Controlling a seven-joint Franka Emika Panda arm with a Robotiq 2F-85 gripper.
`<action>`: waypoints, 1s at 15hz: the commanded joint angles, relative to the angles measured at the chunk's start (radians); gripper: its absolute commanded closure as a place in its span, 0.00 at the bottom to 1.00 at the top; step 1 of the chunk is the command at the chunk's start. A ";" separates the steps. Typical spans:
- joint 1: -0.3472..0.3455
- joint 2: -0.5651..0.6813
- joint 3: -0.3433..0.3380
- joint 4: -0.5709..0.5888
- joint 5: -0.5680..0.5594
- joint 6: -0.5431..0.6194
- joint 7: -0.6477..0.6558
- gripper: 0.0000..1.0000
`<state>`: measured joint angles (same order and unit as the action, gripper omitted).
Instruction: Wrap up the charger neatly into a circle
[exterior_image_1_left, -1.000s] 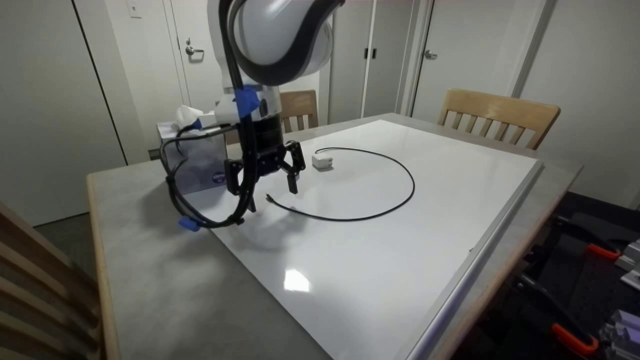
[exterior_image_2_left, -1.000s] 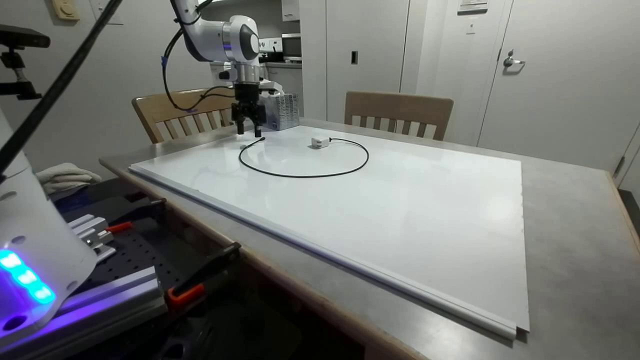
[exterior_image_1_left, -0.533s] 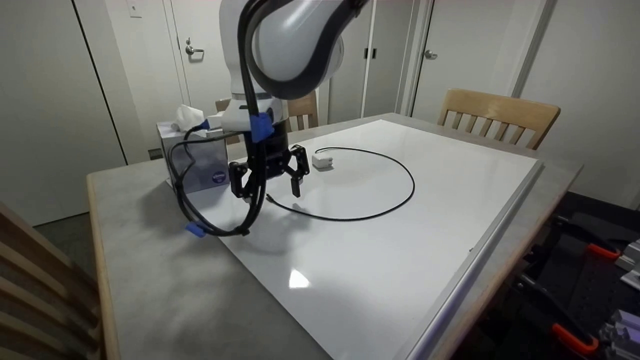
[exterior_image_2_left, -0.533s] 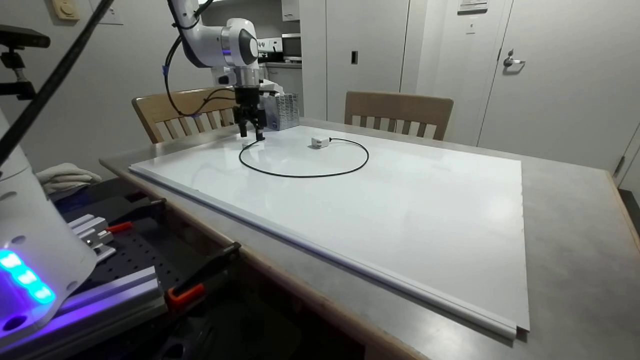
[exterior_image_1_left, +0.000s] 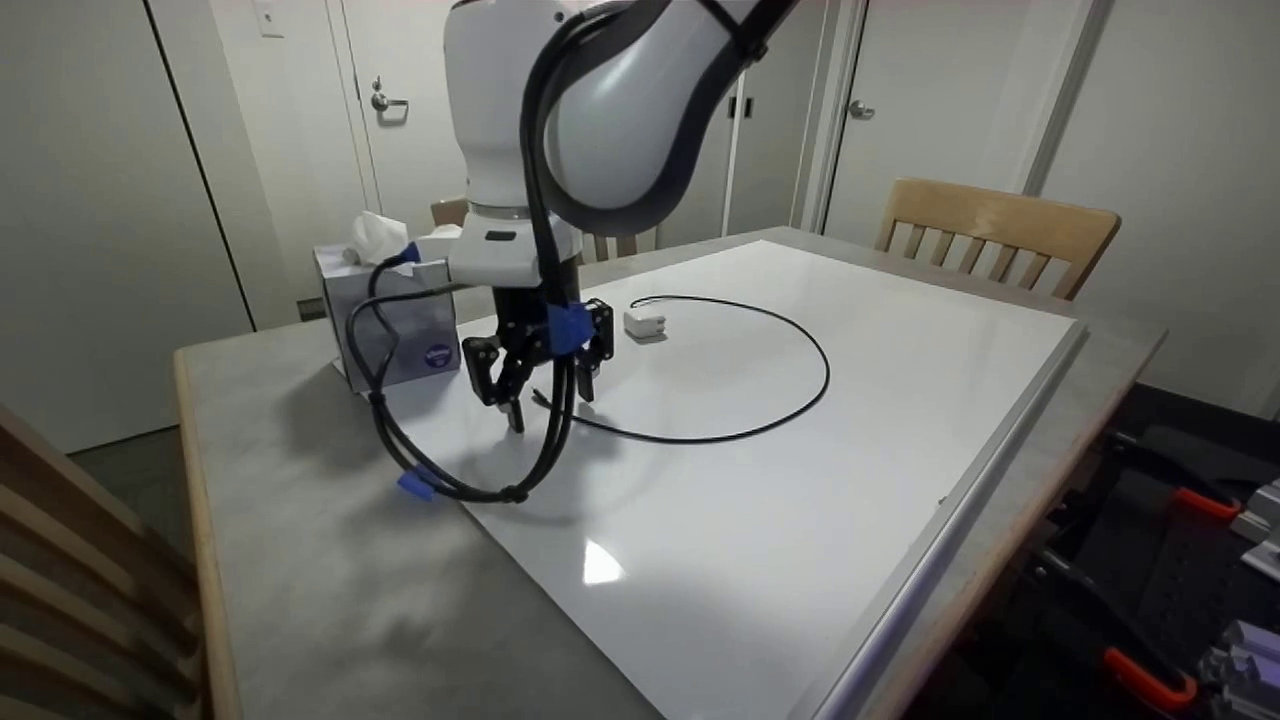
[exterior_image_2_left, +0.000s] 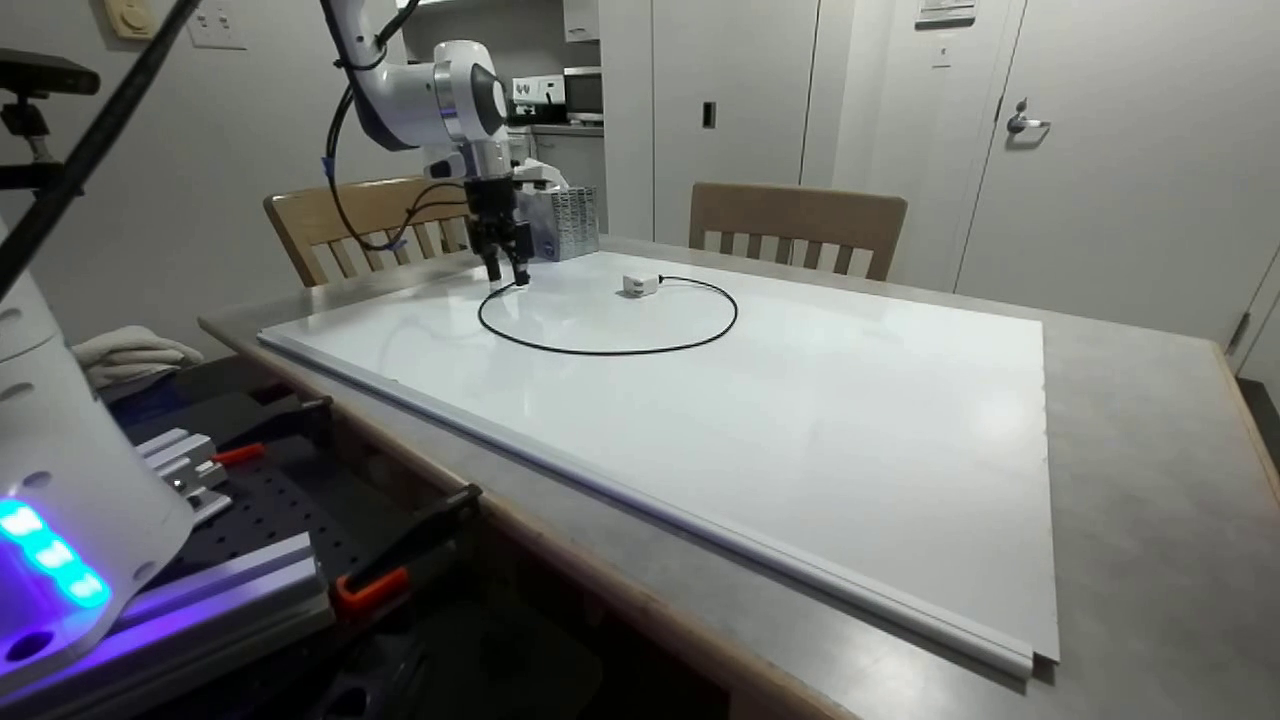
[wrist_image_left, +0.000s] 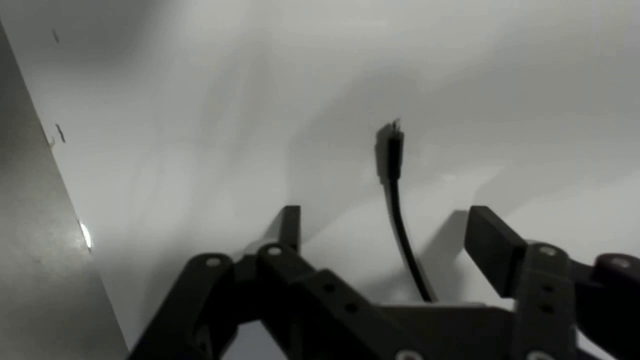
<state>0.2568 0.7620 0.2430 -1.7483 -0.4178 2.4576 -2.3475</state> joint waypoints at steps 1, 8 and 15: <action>0.035 -0.056 -0.042 -0.078 -0.053 0.072 0.066 0.48; 0.058 -0.079 -0.063 -0.114 -0.118 0.108 0.147 0.96; 0.036 -0.079 -0.057 -0.116 -0.096 0.074 0.216 1.00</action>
<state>0.3035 0.7101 0.1938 -1.8238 -0.5293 2.5314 -2.1614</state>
